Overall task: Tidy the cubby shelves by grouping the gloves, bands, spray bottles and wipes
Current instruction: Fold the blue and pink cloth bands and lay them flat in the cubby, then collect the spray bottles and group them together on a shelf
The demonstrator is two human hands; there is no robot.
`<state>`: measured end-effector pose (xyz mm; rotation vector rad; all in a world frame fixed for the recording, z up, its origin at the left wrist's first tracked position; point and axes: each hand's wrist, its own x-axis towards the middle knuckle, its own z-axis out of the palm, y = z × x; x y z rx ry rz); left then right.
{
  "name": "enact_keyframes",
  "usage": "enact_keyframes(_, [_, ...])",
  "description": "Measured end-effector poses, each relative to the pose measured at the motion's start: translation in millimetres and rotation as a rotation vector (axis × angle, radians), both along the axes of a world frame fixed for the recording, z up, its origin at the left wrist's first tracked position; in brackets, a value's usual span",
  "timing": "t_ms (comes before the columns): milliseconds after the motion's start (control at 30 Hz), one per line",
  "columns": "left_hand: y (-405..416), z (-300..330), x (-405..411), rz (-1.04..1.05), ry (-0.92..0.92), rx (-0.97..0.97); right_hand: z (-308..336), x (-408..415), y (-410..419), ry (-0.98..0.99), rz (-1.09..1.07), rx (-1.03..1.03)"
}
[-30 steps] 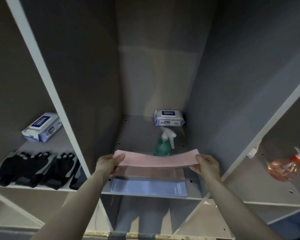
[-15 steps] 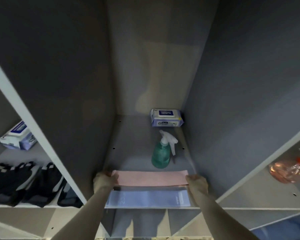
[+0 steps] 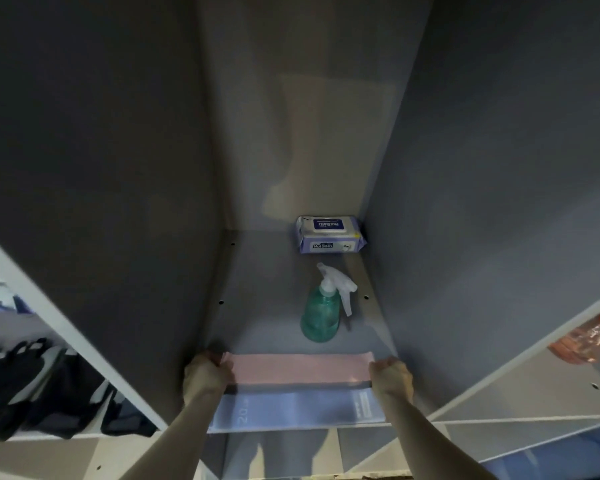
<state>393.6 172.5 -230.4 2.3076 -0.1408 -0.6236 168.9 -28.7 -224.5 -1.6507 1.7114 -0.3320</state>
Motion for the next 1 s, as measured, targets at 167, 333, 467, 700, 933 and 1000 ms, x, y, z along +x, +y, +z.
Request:
enact_keyframes(167, [-1, 8, -7, -0.056, -0.120, 0.203, 1, 0, 5, 0.051, 0.080, -0.051])
enact_keyframes(333, [-16, 28, -21, -0.209, -0.405, 0.445, 29, 12, 9, 0.138, 0.268, -0.332])
enact_keyframes(467, [-42, 53, -19, -0.244, -0.324, 0.036, 77, 46, 19, -0.273, 0.368, -0.535])
enact_keyframes(700, [-69, 99, -34, -0.394, -0.239, -0.315, 106, 80, -11, -0.405, 0.318, -0.285])
enact_keyframes(933, [-66, 130, -42, -0.504, -0.193, -0.504, 125, 67, -6, -0.497, 0.537, -0.299])
enact_keyframes(1000, [-65, 134, -42, -0.568, -0.195, -0.484, 140, 59, -1, -0.608, 0.588, -0.286])
